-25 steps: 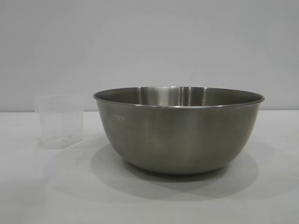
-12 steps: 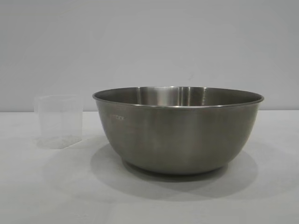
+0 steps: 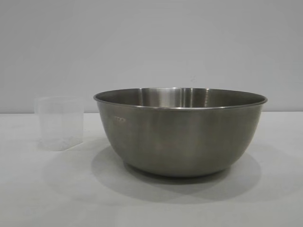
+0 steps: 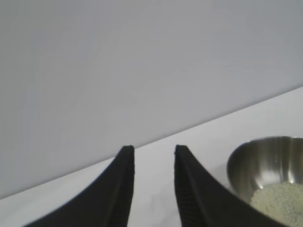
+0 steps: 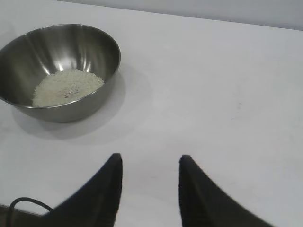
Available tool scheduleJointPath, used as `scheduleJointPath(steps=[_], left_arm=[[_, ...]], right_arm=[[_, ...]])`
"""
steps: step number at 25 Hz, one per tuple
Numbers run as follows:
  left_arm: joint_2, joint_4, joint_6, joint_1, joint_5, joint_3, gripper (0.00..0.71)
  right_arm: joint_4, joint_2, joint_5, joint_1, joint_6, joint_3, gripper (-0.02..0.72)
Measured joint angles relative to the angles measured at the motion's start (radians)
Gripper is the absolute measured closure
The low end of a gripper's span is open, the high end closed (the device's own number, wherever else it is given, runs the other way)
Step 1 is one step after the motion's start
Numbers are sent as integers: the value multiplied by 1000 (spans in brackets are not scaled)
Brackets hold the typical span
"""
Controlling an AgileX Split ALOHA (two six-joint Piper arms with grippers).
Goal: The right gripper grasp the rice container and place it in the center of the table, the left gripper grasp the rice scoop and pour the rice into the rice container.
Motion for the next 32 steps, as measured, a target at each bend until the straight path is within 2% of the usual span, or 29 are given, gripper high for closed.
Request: scheduleJointPath(steps=[2,3,5,8,10,11,13,19,23,26,29,32], left_arm=[[0,-77,96,0,61,0,504],[0,-188,215,0,107,0,504],[0,-453,505,0,231,-4,504],[0,-1000,1040,1,570,-49,504],[-9,-1269,1354,1,733,-70,504],[-18,-1380,1450,1,789,-72,504],[-66,-1524,1533,1,867,-72,504],[-309,-1759,1696,1,1198,-153,504],[-326,-1843,1831,1,1467,-254,504],[-329,-1861,1854,1,1614,-262,504],[-329,-1884,1860,1,1639,-246,504],[-329,-1888,1860,1,1564,-222,504]], right_arm=[[0,0,0,0,0,0,459],[0,0,0,0,0,0,459],[0,0,0,0,0,0,459],[0,0,0,0,0,0,459],[0,0,0,0,0,0,459],[0,0,0,0,0,0,459],[0,0,0,0,0,0,459],[-2,0,0,0,0,0,459],[-2,0,0,0,0,1,459],[-2,0,0,0,0,1,459],[0,0,0,0,0,1,459],[0,0,0,0,0,1,459]])
